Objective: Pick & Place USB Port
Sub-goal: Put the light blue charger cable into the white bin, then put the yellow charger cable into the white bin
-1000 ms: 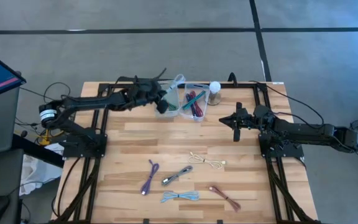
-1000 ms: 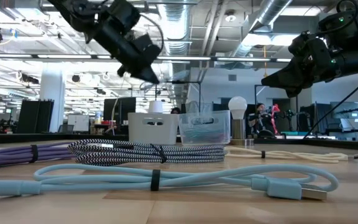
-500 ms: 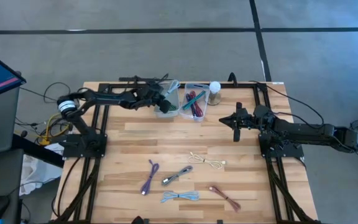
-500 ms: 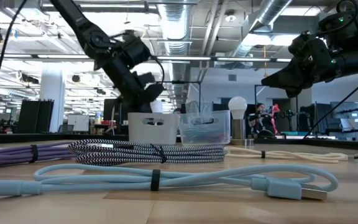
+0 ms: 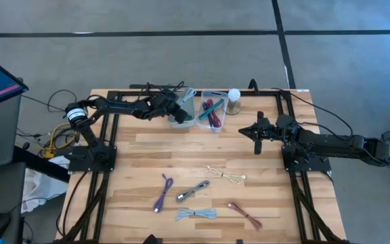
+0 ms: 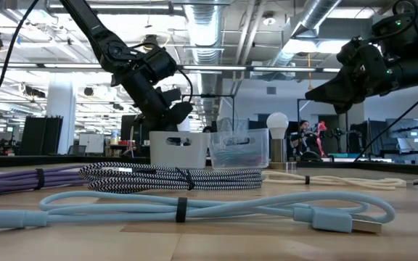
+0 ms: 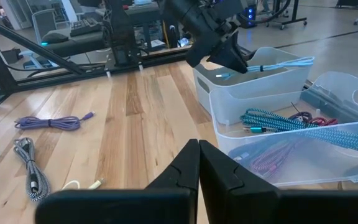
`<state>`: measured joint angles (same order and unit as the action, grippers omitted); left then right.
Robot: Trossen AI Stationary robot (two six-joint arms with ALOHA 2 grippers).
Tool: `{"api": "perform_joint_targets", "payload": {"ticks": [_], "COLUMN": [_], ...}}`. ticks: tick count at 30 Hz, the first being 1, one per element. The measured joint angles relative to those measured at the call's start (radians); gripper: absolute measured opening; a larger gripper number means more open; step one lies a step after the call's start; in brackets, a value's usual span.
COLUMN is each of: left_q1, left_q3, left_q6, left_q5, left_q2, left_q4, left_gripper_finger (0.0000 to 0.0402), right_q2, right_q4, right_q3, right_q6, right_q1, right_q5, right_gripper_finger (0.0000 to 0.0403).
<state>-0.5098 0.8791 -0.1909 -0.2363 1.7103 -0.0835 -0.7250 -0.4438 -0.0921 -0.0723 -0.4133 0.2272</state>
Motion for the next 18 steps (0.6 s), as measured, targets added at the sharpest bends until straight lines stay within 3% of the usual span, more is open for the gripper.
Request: {"api": "perform_joint_targets", "payload": {"ticks": [8,14,18], "left_q1": [0.0,0.0,0.007], "left_q3": [0.0,-0.001,-0.001], "left_q6": [0.005,0.147,0.235], "left_q5": [-0.003,-0.001,0.093], "left_q2": [0.0,-0.043,-0.136], "left_q4": [-0.001,0.0,0.001], "left_gripper_finger": [0.0104,0.0111,0.0104], "right_q2": [0.0,0.0,0.0], "right_q4": [0.003,0.005,0.012], "right_q3": [0.0,0.0,0.0], "right_q6": [0.0,0.0,0.0], "right_q1": [0.0,0.0,0.0], "right_q5": [0.0,0.0,0.0], "right_gripper_finger": [0.0001,0.0001,0.0001]}}
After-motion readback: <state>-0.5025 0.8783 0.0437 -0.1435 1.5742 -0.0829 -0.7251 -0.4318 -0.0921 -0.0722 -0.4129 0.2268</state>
